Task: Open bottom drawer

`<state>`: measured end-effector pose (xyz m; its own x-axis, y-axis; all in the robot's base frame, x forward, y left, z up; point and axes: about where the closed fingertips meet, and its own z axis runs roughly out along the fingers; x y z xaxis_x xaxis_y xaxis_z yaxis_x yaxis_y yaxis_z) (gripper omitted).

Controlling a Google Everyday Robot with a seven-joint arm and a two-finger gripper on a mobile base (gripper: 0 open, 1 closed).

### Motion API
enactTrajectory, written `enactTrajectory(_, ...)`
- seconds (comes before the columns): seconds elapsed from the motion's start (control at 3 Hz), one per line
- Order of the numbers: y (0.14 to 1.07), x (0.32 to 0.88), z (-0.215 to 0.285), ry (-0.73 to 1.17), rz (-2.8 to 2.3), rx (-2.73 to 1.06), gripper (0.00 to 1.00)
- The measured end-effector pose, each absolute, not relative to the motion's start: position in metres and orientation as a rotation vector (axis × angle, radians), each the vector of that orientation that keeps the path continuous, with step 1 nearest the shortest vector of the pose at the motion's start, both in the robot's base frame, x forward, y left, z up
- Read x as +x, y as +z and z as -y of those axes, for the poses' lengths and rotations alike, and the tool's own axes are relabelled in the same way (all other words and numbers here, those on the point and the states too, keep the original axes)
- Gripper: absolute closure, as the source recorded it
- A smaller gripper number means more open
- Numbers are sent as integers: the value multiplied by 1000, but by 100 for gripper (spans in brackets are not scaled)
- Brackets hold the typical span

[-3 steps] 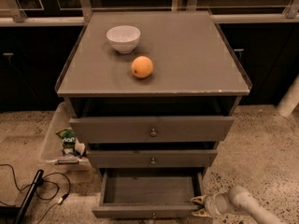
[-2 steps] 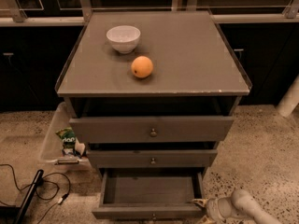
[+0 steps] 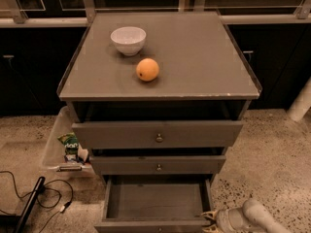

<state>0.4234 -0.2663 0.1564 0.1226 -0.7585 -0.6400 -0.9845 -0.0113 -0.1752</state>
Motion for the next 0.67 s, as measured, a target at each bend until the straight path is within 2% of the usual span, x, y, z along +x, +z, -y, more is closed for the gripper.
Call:
enactTrajectory(0.33,159,412,270,495,-1682,-1821,100)
enactTrajectory(0.67,159,412,270,495,-1682,-1821,82)
